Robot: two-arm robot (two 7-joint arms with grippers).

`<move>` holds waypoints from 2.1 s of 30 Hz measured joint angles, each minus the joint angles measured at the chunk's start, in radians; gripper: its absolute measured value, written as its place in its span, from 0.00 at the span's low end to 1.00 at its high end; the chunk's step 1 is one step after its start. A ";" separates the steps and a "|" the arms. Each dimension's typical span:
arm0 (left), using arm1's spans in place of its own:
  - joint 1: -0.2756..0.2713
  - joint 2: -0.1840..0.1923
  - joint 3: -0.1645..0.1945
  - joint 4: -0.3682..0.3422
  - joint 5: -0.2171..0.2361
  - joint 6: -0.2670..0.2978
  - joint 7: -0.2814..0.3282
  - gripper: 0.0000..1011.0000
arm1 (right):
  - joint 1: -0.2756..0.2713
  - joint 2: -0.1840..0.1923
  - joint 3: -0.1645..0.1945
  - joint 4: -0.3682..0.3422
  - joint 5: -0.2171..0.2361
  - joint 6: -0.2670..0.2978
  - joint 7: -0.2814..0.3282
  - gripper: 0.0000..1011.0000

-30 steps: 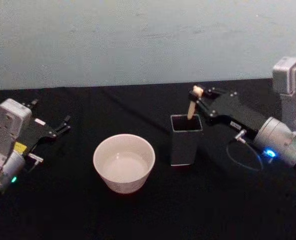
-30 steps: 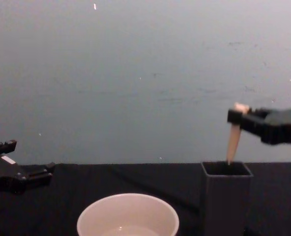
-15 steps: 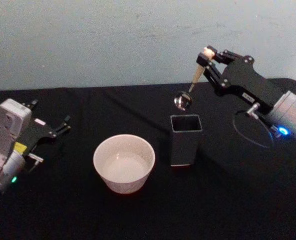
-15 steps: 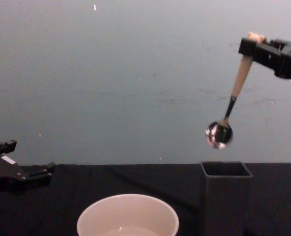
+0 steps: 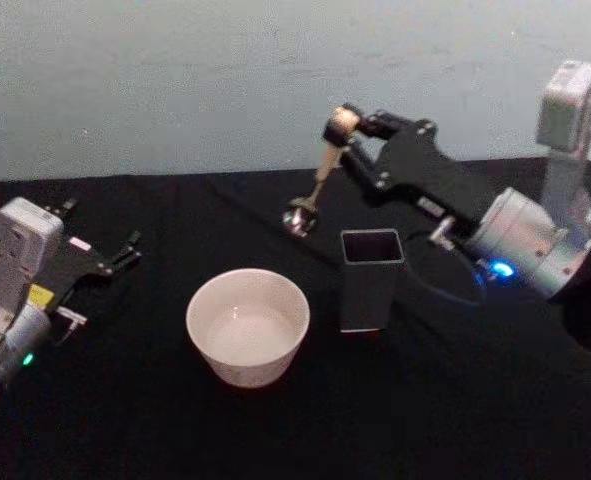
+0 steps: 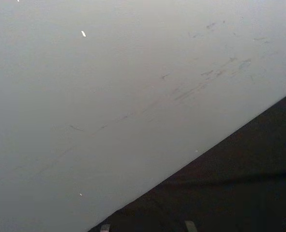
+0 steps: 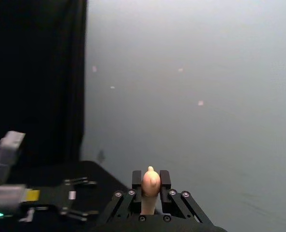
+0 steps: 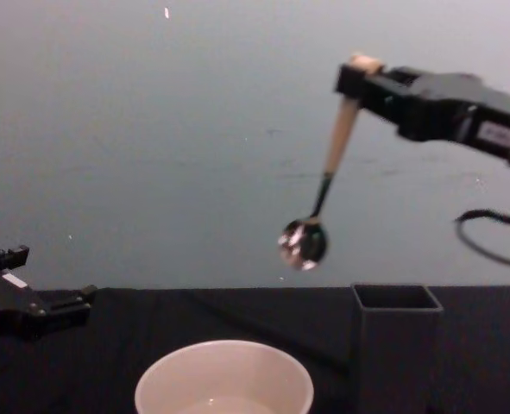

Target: Pick up the stirring spoon with one hand, stir inside the cup, then place it back in its original position.

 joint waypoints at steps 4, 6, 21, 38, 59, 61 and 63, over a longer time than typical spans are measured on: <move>0.000 0.000 0.000 0.000 0.000 0.000 0.000 0.99 | 0.005 -0.014 -0.029 0.012 -0.007 0.000 0.011 0.21; 0.000 0.000 0.000 0.000 0.000 0.000 0.000 0.99 | 0.007 -0.025 -0.050 0.025 -0.016 -0.003 0.015 0.21; 0.000 0.000 0.000 0.000 0.000 0.000 0.000 0.99 | 0.013 -0.085 -0.126 0.161 -0.116 -0.058 0.002 0.21; 0.000 0.000 0.000 0.000 0.000 0.000 0.000 0.99 | 0.024 -0.164 -0.128 0.295 -0.158 -0.119 0.000 0.21; 0.000 0.000 0.000 0.000 0.000 0.000 0.000 0.99 | 0.017 -0.169 -0.124 0.328 -0.218 -0.167 0.007 0.21; 0.000 0.000 0.000 0.000 0.000 0.000 0.000 0.99 | 0.012 -0.164 -0.119 0.319 -0.218 -0.164 0.007 0.21; 0.000 0.000 0.000 0.000 0.000 0.000 0.000 0.99 | 0.003 -0.157 -0.110 0.304 -0.214 -0.158 0.007 0.21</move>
